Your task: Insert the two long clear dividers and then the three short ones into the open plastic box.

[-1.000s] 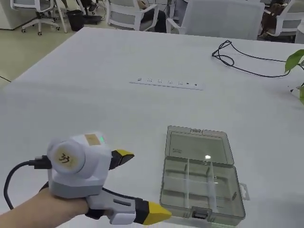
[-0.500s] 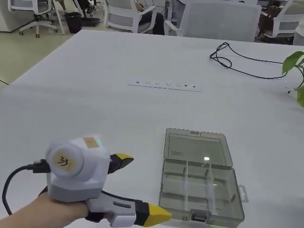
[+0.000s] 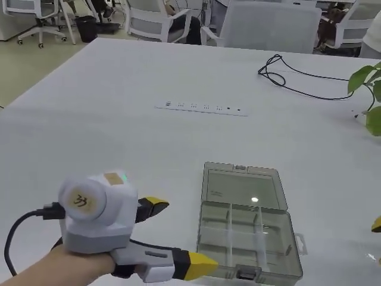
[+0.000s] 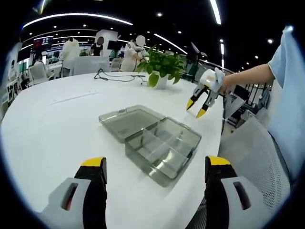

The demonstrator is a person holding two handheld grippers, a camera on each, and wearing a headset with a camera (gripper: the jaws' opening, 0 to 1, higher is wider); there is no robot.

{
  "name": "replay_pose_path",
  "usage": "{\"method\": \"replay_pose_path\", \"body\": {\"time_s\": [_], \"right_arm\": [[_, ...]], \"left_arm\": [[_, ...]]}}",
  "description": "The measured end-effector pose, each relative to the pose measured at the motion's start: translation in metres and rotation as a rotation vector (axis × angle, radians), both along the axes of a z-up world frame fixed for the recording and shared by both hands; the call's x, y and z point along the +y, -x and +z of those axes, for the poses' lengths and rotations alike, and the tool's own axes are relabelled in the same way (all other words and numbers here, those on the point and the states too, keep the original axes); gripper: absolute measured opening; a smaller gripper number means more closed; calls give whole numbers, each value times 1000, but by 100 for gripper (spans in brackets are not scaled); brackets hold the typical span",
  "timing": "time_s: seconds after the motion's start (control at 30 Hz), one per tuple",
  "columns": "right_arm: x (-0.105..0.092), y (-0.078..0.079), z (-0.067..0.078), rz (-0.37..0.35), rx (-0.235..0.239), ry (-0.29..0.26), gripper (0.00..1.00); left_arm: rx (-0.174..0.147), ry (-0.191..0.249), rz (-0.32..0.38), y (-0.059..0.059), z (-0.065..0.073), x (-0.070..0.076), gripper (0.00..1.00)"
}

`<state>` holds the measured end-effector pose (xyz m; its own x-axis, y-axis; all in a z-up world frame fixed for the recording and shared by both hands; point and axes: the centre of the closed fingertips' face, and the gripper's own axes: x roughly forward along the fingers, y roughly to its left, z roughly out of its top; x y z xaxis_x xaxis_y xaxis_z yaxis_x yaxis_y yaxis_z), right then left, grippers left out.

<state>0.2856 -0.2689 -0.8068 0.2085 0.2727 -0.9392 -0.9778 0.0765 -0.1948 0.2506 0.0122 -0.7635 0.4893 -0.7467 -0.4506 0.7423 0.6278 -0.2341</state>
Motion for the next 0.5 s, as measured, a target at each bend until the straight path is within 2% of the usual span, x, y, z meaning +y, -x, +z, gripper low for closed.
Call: {"method": "replay_pose_path", "body": {"time_s": [0.07,0.23,0.3,0.43,0.5], "right_arm": [[10,-2,10,-2,-26,-20,32],[32,-4,30,18,-75,-59,33],[42,-5,38,19,-91,-77,33],[65,-8,56,48,-147,-112,33],[76,-7,64,64,-163,-120,33]], "left_arm": [[1,4,0,-1,0,-2,84],[11,47,14,-6,7,-8,82],[32,87,26,-9,11,-13,81],[48,97,19,-13,12,-25,77],[71,119,12,-15,14,-34,75]]}}
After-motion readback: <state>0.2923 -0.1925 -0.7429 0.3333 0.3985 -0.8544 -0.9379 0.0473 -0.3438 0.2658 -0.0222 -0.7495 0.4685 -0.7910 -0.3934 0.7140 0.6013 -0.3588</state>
